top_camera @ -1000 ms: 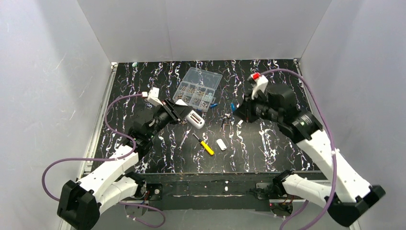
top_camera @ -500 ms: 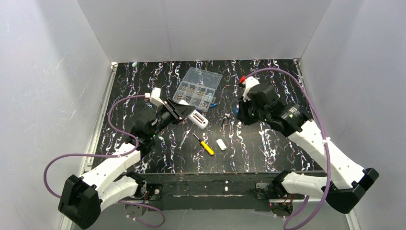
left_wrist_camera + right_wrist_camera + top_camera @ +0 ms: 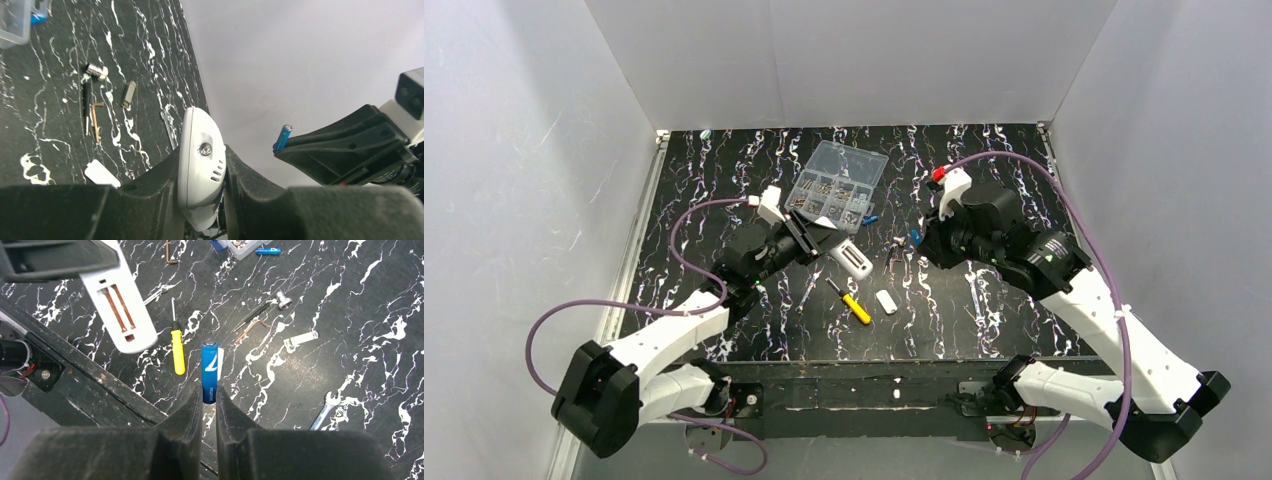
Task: Load the batteries into the remote control
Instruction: Load the battery into the remote control.
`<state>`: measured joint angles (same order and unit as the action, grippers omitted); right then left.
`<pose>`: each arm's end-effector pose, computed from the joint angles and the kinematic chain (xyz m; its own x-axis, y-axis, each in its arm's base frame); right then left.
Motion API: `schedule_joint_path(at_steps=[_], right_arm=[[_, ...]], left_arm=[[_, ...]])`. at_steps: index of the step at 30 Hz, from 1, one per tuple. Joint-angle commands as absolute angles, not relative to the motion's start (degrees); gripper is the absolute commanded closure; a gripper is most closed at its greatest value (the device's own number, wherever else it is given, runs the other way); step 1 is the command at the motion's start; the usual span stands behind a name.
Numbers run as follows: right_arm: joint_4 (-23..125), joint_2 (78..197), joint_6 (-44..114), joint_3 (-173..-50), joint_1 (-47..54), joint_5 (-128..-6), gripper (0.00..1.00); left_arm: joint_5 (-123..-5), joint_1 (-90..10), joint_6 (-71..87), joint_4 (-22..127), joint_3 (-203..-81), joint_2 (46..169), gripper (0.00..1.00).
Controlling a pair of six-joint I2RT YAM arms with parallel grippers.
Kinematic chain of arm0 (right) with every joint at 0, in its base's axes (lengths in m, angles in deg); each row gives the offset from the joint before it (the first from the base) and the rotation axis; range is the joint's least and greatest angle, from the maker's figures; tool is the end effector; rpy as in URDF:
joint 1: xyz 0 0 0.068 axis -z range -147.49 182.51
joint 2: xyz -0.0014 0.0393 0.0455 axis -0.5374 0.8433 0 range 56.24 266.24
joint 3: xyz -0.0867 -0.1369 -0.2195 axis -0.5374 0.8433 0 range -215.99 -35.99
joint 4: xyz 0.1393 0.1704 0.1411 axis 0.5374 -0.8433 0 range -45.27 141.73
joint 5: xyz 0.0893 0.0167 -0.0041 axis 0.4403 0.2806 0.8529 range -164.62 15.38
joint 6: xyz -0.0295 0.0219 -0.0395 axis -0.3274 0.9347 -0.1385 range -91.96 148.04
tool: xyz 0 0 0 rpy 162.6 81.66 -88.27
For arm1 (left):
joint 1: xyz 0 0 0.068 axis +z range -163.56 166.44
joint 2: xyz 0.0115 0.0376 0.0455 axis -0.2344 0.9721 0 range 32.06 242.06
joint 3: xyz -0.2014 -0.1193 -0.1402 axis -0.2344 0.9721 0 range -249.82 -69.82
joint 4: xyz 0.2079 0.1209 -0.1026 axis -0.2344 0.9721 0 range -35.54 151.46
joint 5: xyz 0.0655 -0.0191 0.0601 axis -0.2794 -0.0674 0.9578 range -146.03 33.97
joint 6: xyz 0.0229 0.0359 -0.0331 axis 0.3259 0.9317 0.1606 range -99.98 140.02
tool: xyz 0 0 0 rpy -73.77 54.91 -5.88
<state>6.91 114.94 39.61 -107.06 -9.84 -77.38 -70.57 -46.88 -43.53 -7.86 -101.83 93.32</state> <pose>0.1502 0.1345 0.3914 -0.5173 -0.2005 -0.8320 -0.5502 0.8225 0.1439 0.1847 -0.1321 0.3368 -0.4304 -0.7543 -0.4958 0.7234 0.0403 -0.6893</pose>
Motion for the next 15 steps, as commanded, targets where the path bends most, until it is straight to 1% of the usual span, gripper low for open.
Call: schedule_joint_path(at_steps=[1, 6, 9, 15], right_arm=[[10.9, 111.8, 40.0, -106.3, -9.6, -75.6, 0.99], [11.8, 110.4, 41.1, -105.1, -8.5, -75.7, 0.99], [10.8, 112.0, 41.0, -105.9, -8.0, -71.9, 0.99], [7.1, 116.2, 38.7, -110.0, -8.1, -69.6, 0.99]], left_arm=[[-73.0, -48.8, -44.7, -18.3, -104.8, 94.9, 1.00], [-72.6, -49.6, -44.1, -17.8, -105.1, 95.2, 1.00], [-72.3, -49.7, -43.9, -17.4, -105.2, 95.1, 1.00], [-71.9, -50.2, -43.7, -17.6, -105.1, 95.2, 1.00]])
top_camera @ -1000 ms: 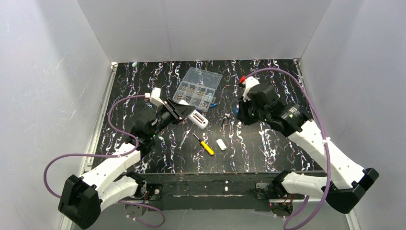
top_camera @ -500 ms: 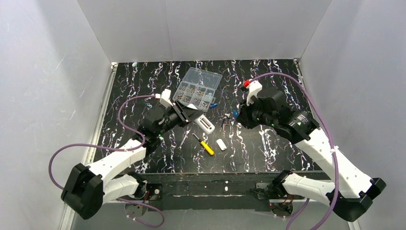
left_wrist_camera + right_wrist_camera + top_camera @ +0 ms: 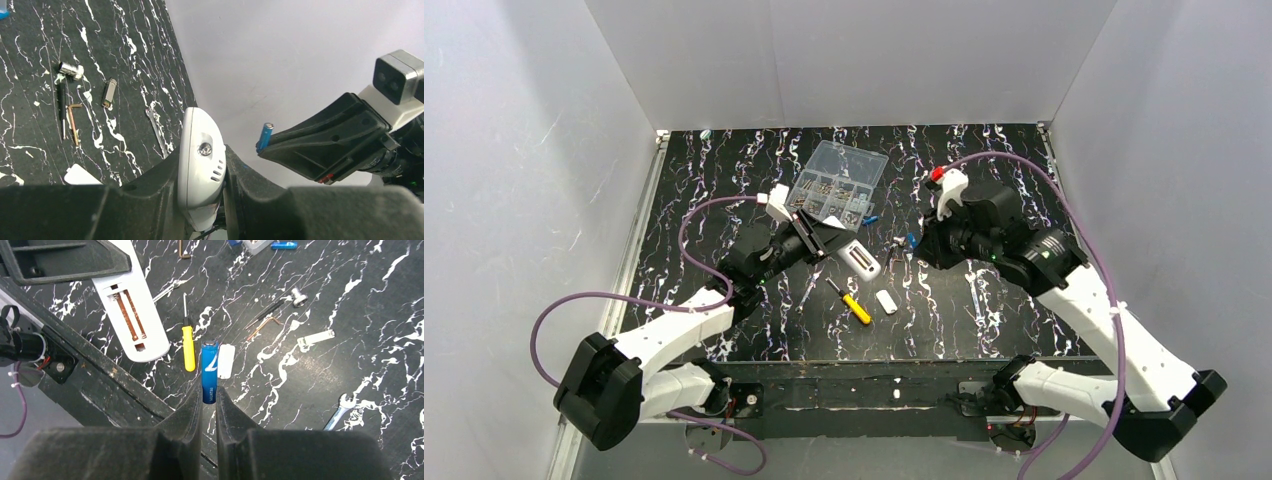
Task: Load the batteries into the remote control
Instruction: Load the battery into the remote control.
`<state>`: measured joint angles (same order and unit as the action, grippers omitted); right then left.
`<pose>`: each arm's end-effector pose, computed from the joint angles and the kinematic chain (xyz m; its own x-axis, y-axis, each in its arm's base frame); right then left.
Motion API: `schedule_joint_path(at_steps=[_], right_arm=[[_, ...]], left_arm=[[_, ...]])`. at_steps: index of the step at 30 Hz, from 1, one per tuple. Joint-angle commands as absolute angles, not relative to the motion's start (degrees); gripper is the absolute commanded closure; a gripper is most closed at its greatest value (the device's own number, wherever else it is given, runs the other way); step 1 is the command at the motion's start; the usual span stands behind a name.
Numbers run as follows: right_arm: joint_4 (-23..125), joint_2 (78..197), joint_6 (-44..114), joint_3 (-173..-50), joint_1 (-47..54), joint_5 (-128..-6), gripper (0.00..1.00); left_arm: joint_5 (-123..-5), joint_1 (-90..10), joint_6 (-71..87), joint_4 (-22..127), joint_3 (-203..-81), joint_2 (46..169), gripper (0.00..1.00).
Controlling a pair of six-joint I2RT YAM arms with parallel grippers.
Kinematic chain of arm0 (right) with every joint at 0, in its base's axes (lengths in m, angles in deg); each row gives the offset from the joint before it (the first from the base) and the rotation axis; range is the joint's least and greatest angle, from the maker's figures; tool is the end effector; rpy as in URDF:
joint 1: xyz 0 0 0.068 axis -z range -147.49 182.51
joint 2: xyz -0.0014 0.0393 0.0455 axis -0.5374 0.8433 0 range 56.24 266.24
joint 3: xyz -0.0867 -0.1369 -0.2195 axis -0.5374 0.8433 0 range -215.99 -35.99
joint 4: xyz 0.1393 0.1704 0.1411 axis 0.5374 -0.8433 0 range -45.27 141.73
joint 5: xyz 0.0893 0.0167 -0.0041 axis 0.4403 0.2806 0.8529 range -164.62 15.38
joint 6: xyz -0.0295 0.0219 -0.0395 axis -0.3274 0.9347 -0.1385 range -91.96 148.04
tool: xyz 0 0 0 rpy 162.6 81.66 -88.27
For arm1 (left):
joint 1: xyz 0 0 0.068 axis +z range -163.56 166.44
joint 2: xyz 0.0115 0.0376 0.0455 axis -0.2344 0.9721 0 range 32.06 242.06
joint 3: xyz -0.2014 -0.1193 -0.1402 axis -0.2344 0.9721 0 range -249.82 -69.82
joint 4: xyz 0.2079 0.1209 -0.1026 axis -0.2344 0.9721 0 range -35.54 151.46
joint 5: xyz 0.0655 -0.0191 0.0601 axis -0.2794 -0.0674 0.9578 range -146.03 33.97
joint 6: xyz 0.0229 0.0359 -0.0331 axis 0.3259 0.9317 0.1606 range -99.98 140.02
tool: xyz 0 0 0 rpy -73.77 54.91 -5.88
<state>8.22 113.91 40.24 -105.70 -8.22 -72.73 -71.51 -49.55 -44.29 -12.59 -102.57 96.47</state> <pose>0.1503 0.1309 0.3891 -0.5289 -0.1766 -0.8301 -0.5746 0.7943 0.1971 0.1839 -0.1453 0.3368 -0.4659 -0.7350 -0.4926 0.7441 -0.0242 -0.6677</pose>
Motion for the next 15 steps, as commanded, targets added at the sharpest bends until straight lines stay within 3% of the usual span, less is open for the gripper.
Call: schedule_joint_path(at_steps=[1, 15], right_arm=[[5.6, 117.3, 38.3, -111.3, -8.2, -69.1, 0.99], [-11.2, 132.3, 32.6, -131.6, -16.9, -68.1, 0.99]], left_arm=[[-71.7, -50.3, -43.7, -17.7, -105.1, 95.3, 1.00], [-68.3, -53.0, -47.2, -17.2, -105.0, 96.1, 1.00]])
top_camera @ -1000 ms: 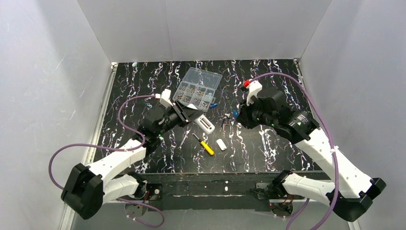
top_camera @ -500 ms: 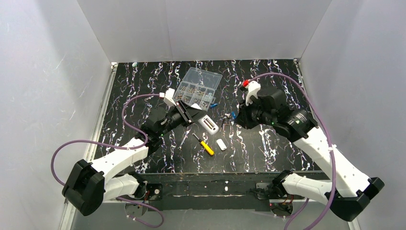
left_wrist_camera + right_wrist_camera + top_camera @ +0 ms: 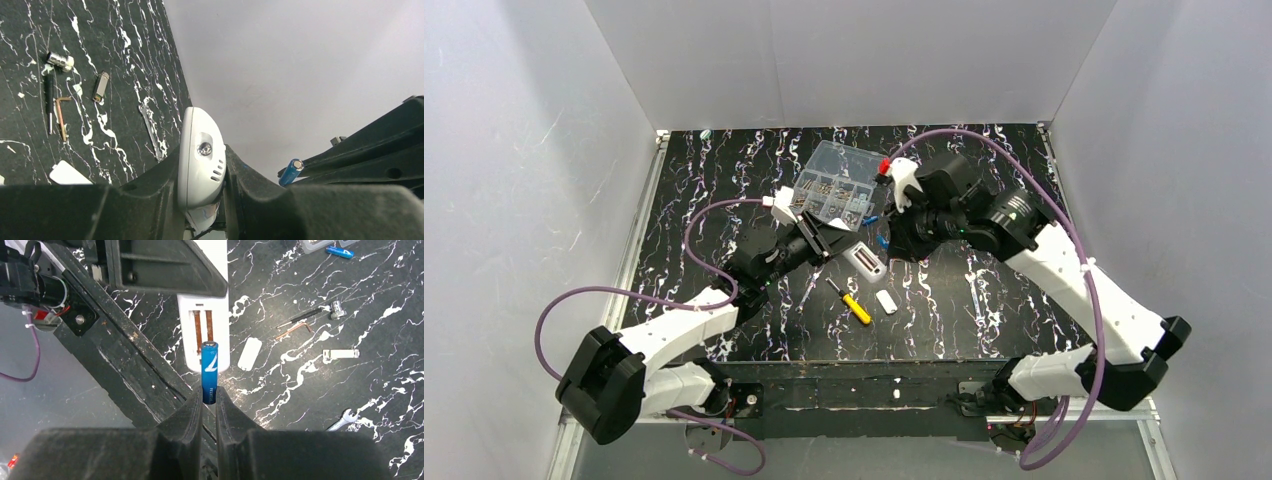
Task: Load the batteries into the remote control
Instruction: Load the battery into the remote control.
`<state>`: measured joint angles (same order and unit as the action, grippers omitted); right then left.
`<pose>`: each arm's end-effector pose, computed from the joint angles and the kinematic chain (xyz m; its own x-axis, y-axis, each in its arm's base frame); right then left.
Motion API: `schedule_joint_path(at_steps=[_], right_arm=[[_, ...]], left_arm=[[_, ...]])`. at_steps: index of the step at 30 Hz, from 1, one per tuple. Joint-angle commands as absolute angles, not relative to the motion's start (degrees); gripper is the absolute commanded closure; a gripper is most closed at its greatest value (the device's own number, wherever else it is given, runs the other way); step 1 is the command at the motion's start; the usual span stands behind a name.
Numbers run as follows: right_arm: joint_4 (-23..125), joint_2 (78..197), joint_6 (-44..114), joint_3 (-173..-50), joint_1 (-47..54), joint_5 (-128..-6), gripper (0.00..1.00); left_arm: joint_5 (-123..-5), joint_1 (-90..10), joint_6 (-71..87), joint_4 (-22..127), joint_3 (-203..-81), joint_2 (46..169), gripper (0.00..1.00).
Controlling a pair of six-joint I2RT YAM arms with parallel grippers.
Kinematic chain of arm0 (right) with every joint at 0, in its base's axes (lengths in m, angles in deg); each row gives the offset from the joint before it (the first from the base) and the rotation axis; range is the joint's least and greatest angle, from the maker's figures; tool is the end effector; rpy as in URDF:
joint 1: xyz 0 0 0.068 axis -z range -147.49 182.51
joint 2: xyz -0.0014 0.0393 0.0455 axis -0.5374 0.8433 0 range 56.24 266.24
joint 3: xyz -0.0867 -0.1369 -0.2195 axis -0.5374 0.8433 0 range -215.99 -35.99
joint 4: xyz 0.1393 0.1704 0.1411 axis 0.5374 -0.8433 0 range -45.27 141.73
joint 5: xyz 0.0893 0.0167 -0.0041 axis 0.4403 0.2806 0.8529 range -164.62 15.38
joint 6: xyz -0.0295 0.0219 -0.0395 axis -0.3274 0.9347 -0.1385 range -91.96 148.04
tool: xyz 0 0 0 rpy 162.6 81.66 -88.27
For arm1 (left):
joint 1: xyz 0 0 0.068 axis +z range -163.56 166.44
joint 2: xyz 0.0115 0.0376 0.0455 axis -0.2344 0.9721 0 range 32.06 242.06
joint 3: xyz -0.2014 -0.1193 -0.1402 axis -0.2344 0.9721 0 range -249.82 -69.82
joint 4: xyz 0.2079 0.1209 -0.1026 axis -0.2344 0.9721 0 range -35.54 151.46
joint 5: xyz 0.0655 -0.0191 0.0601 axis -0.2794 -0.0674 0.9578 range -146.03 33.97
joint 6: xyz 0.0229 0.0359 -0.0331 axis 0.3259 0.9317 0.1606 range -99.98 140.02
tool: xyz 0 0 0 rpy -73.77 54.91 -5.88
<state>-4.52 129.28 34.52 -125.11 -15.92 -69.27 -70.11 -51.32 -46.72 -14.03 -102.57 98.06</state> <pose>0.1603 0.1857 0.4209 -0.5146 -0.4108 -0.7526 -0.7388 0.6579 0.1460 0.1836 -0.1532 0.3332 -0.5099 -0.7323 -0.4514 0.7157 -0.0700 -0.6949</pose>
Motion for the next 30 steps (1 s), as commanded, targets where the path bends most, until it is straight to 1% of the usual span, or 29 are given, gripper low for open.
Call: schedule_joint_path(at_steps=[1, 5, 11, 30], right_arm=[[-12.2, 133.2, 32.5, -132.8, -17.0, -68.0, 0.99], [-15.2, 136.7, 32.7, -135.8, -17.4, -66.3, 0.99], [-17.4, 140.4, 33.9, -137.9, -18.0, -65.2, 0.99], [-15.6, 144.6, 35.4, -136.4, -18.0, -63.1, 0.99]], left_arm=[[-67.6, -53.4, -47.1, -17.0, -104.7, 95.9, 1.00], [-65.1, -54.6, -48.0, -17.7, -103.8, 96.2, 1.00], [-64.6, -55.2, -48.4, -19.2, -103.8, 97.0, 1.00], [-64.3, -55.3, -47.7, -18.7, -103.7, 96.3, 1.00]])
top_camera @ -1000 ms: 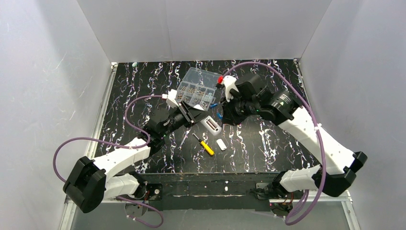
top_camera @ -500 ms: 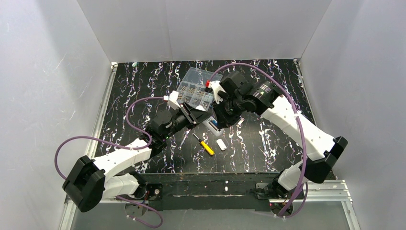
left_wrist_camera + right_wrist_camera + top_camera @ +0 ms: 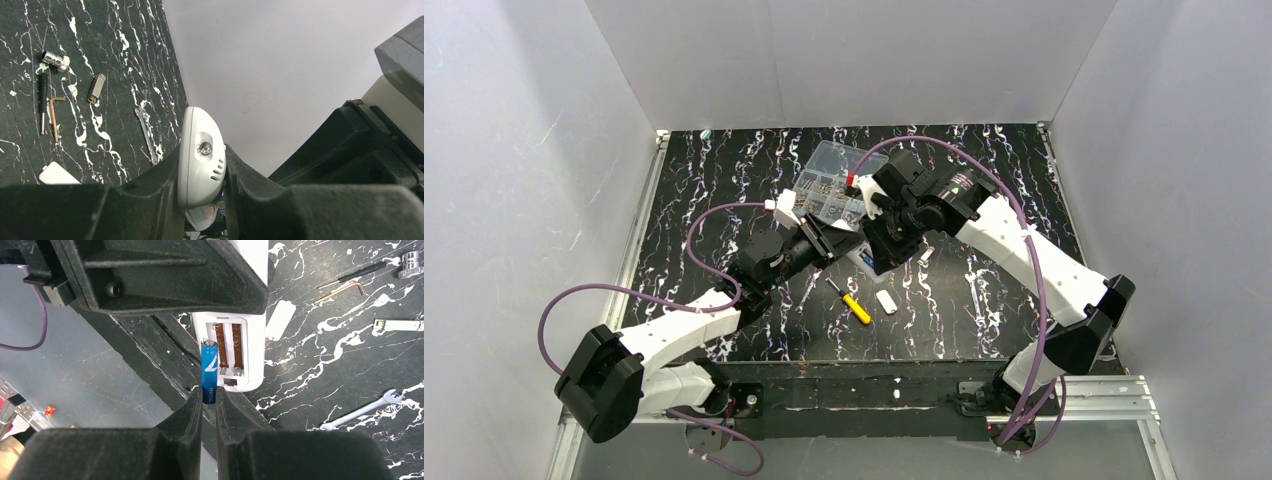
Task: Load the batteries into the remote control
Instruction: Load the battery into the remote control.
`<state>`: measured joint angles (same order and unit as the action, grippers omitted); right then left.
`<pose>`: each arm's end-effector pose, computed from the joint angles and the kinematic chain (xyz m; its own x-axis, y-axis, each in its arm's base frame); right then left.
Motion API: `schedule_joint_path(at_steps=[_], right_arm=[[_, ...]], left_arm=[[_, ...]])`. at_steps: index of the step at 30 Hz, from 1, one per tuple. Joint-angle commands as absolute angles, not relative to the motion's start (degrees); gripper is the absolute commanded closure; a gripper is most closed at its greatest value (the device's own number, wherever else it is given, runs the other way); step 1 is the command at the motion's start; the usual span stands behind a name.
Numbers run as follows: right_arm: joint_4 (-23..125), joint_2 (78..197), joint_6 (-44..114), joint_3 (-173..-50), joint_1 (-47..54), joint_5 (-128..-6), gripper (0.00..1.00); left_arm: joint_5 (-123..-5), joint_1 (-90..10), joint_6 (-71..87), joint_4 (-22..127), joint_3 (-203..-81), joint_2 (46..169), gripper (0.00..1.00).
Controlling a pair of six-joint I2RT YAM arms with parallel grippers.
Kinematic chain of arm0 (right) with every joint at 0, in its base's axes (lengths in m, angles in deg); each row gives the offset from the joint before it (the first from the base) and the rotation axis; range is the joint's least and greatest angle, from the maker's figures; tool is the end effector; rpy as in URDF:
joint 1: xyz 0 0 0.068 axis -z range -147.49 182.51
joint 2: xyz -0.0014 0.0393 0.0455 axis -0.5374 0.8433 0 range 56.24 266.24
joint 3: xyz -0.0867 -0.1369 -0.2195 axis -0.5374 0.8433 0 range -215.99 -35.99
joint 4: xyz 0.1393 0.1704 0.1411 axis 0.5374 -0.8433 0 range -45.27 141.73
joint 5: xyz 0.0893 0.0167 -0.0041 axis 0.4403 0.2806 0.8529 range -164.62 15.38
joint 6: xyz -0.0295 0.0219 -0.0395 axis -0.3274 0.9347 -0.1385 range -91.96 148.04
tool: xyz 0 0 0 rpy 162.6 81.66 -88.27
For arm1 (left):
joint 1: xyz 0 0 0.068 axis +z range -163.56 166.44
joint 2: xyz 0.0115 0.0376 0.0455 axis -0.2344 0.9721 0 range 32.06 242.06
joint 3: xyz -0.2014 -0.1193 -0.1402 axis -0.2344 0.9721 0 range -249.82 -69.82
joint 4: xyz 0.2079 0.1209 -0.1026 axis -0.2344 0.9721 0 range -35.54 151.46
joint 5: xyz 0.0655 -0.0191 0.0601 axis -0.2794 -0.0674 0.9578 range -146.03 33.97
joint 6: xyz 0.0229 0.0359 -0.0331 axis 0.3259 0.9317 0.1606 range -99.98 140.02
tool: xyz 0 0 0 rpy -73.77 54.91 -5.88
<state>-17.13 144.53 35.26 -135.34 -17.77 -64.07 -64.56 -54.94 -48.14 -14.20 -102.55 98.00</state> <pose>0.1861 0.2341 0.3910 -0.6393 -0.5761 -0.5094 -0.7441 0.6306 0.2207 0.1759 -0.1620 0.3339 -0.5291 -0.7573 -0.3828 0.6809 -0.1097 -0.7242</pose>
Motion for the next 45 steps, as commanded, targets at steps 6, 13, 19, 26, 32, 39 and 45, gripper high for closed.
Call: schedule_joint_path(at_steps=[6, 13, 19, 26, 32, 39, 45], right_arm=[[-15.3, 145.0, 35.3, -136.0, -18.0, -63.9, 0.99], [-15.3, 144.9, 35.2, -134.7, -18.0, -65.3, 0.99], [-15.0, 144.7, 35.4, -134.2, -18.0, -66.0, 0.99], [-14.5, 144.8, 35.5, -133.6, -18.0, -65.6, 0.99], [-14.5, 145.4, 35.4, -133.6, -18.1, -65.2, 0.99], [-14.1, 145.7, 35.2, -133.5, -18.0, -65.8, 0.99], [-13.4, 145.8, 35.0, -133.6, -18.0, -66.8, 0.99]], left_arm=[[-64.5, -55.2, -47.7, -18.7, -103.8, 96.2, 1.00], [-64.6, -55.2, -48.2, -19.4, -104.0, 96.3, 1.00], [-64.6, -55.3, -48.3, -19.3, -104.1, 96.2, 1.00], [-64.6, -55.2, -48.6, -19.6, -104.2, 96.6, 1.00], [-64.6, -55.2, -48.7, -19.7, -104.3, 96.2, 1.00], [-64.6, -55.2, -49.4, -19.9, -104.4, 96.2, 1.00], [-65.1, -55.2, -50.6, -20.6, -104.5, 96.5, 1.00]])
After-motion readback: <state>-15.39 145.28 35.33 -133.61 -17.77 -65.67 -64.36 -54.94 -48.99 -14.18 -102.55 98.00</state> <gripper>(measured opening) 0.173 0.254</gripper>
